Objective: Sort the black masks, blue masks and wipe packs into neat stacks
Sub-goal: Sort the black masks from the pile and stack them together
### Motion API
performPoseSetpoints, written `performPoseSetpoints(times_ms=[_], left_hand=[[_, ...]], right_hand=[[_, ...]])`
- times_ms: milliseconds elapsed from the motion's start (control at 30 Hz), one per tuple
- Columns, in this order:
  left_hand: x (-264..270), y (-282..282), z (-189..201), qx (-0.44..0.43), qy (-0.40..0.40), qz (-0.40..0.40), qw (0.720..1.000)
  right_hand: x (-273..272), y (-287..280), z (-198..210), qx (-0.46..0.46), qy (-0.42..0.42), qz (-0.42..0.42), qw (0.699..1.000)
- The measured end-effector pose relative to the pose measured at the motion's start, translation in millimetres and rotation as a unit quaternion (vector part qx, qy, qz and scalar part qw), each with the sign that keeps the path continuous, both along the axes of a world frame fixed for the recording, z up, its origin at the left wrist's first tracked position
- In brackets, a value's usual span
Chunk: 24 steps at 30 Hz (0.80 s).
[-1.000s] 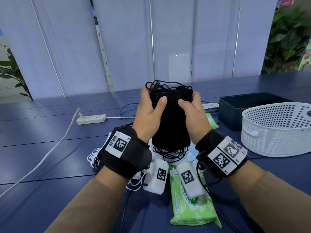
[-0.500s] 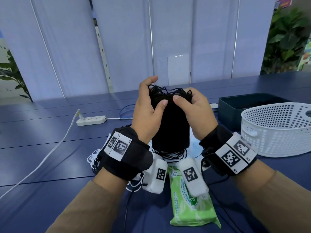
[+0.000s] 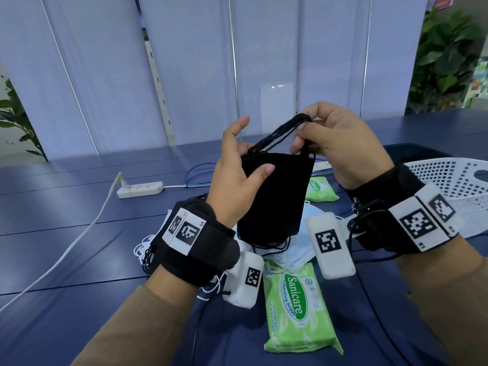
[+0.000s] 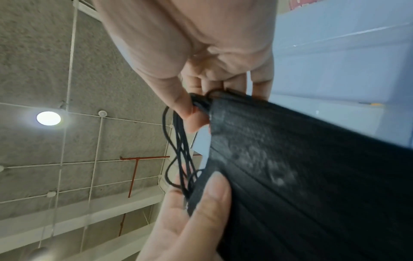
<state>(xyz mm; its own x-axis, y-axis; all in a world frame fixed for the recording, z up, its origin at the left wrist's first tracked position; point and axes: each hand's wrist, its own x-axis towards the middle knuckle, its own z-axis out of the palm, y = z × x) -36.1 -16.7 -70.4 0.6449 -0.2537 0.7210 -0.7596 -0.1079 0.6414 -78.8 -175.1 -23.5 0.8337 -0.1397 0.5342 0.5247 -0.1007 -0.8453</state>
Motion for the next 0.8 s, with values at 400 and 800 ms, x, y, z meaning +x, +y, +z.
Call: performPoseSetpoints(times_ms=[400,800], left_hand=[[-13,-14,-2,-0.010,0.065,-0.059,0.996],[-12,-15,-6,0.016,0.066,-0.077,0.995]], right_hand=[[-13,1,2,-0.281,0.048,-0.010,0.959],[-19,-3,9,-0.205,0.070,-0.035,0.976]])
